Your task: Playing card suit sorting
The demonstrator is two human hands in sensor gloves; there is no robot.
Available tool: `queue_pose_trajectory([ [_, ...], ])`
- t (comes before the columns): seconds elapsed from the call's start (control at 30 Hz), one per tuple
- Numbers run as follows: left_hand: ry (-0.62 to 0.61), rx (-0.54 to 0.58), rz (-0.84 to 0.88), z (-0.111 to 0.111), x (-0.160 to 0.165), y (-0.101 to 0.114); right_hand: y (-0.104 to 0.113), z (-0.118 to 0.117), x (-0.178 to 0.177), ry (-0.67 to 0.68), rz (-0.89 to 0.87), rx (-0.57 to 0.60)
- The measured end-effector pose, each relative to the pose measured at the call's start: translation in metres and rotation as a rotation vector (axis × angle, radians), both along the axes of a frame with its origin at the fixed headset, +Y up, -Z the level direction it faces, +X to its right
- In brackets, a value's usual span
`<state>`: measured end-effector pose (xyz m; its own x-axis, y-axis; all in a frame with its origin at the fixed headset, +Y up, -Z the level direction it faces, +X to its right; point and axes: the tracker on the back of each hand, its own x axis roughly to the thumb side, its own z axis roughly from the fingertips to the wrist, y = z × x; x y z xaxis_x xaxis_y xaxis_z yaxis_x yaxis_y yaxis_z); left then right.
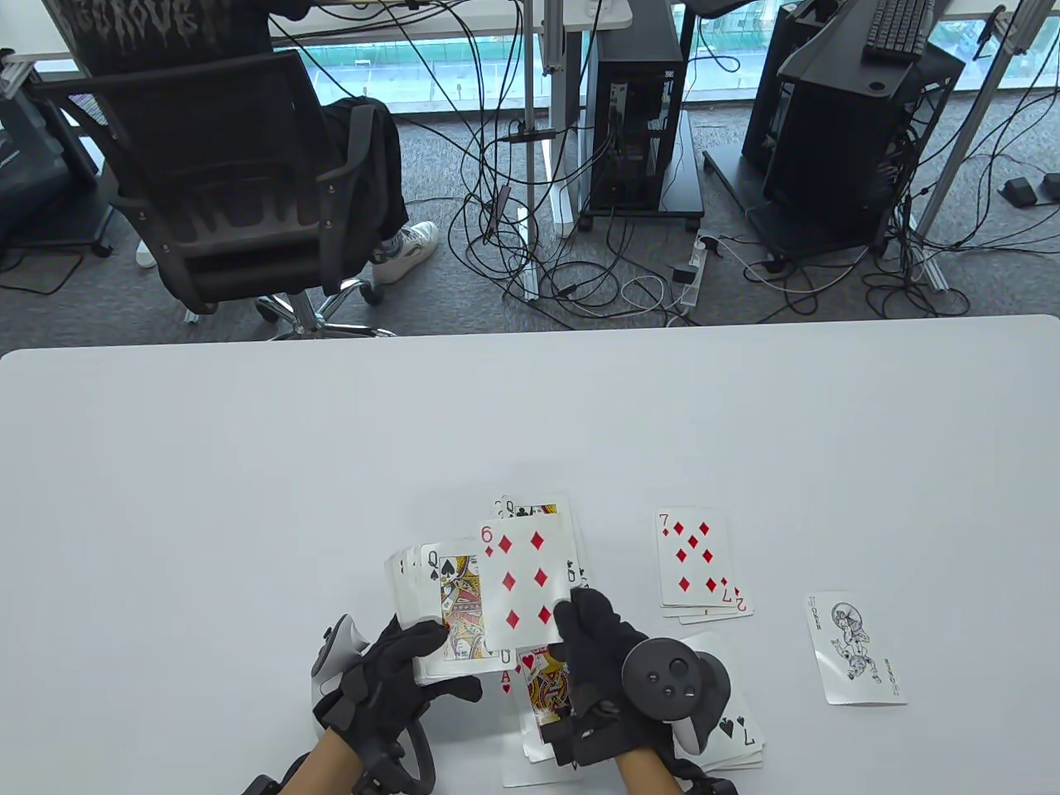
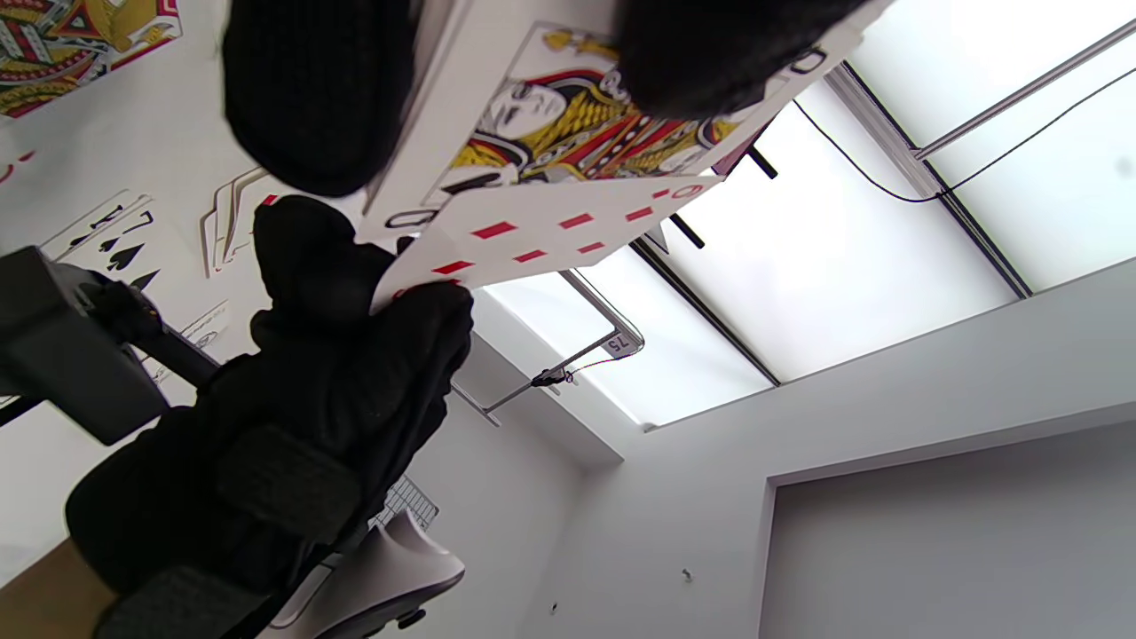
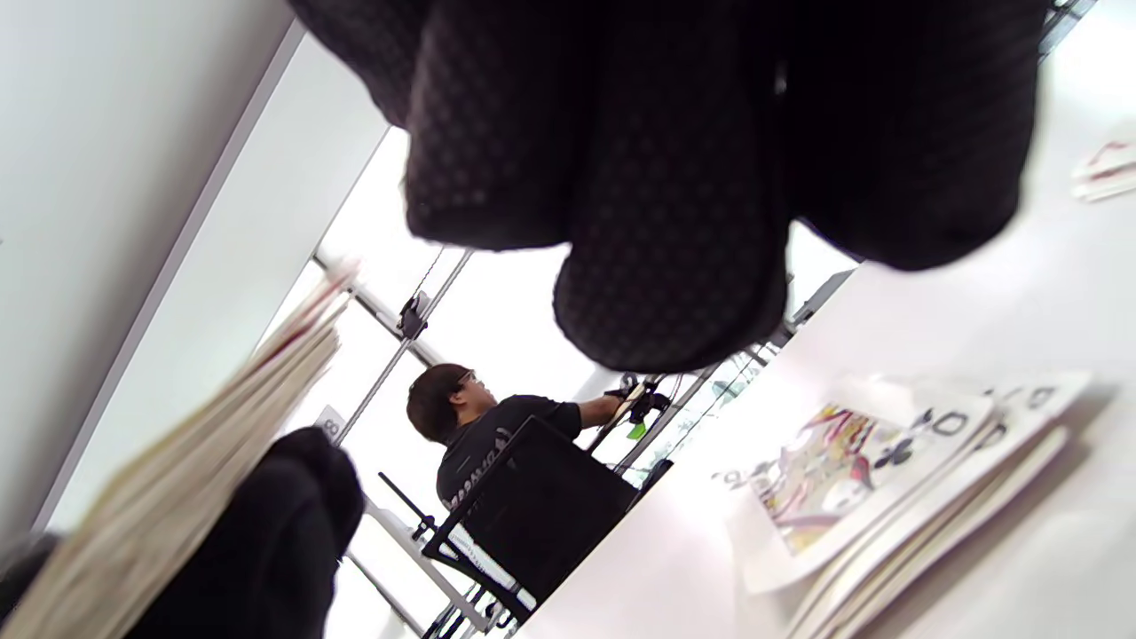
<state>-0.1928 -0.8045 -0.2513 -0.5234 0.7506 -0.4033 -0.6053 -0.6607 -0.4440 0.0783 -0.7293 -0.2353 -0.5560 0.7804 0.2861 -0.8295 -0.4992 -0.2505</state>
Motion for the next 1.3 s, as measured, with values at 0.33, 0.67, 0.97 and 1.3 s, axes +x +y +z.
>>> queue_pose_trajectory([
  [0.33,0.058,0.0,0.029,-0.003,-0.011,0.003,0.008,-0.003,0.039,-0.105,-0.114,-0.027],
  [0.67,0.071,-0.01,0.033,-0.003,-0.013,0.002,0.043,-0.024,0.11,-0.242,0.125,-0.14],
  [0.97,0.072,-0.027,0.026,-0.002,-0.012,0.0,0.003,-0.067,0.134,-0.316,0.364,-0.441],
  [1.3,0.071,-0.039,0.021,-0.001,-0.011,0.002,-0.036,-0.097,0.124,-0.35,0.927,-0.642],
])
